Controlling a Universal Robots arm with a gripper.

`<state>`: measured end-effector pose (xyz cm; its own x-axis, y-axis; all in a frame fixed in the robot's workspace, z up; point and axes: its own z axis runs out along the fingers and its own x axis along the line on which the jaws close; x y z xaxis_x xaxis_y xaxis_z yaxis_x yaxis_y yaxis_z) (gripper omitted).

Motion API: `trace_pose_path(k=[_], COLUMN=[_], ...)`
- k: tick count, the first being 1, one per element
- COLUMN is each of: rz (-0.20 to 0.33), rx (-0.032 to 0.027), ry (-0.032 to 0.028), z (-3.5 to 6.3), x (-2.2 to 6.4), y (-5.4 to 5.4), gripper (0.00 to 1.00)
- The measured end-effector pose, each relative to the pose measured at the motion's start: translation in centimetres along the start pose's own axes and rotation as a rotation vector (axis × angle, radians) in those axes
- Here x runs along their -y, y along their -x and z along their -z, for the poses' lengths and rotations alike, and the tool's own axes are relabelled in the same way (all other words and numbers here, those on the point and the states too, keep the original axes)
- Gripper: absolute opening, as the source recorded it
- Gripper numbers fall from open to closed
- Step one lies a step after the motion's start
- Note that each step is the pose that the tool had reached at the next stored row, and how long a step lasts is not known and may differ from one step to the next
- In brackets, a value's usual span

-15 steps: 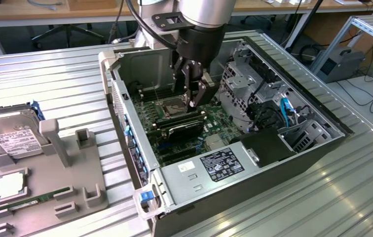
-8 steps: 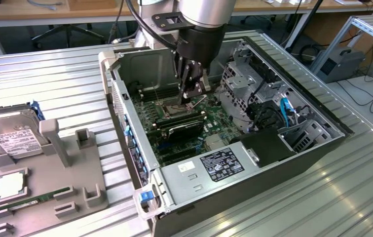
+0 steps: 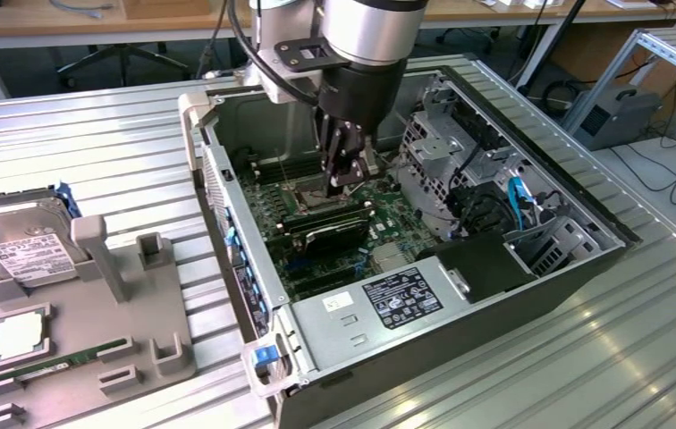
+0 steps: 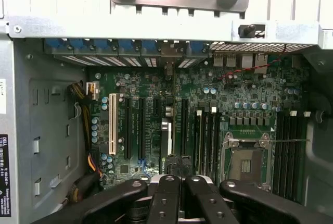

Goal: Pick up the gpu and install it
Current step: 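Press down on the gpu until it lock into place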

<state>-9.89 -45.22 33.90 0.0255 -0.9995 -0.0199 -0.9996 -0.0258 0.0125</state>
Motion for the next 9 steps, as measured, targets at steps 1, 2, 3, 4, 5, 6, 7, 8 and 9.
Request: trace_pose_path(k=[1, 2, 3, 4, 5, 6, 7, 8, 9], rz=[0.0, 0.0, 0.0, 0.0, 0.0, 0.0, 0.0, 0.0, 0.0], rx=[-0.0004, -0.0015, -0.0044, -0.0062, -0.0065, -0.0065, -0.006, -0.0062, -0.0062], ry=[0.0, 0.0, 0.0002, 0.0002, 0.0003, 0.0002, 0.0, 0.0002, 0.0002], z=[-0.15, -0.43, -1.03, -1.42, -1.47, -1.47, -1.56, -1.85, -2.13], x=[0.0, 0.0, 0.01, 0.02, 0.02, 0.02, 0.02, 0.02, 0.02], y=[0.0, 0.0, 0.0, 0.0, 0.0, 0.0, 0.0, 0.0, 0.0], gripper=[0.11, 0.11, 0.11, 0.11, 0.11, 0.11, 0.11, 0.11, 0.11])
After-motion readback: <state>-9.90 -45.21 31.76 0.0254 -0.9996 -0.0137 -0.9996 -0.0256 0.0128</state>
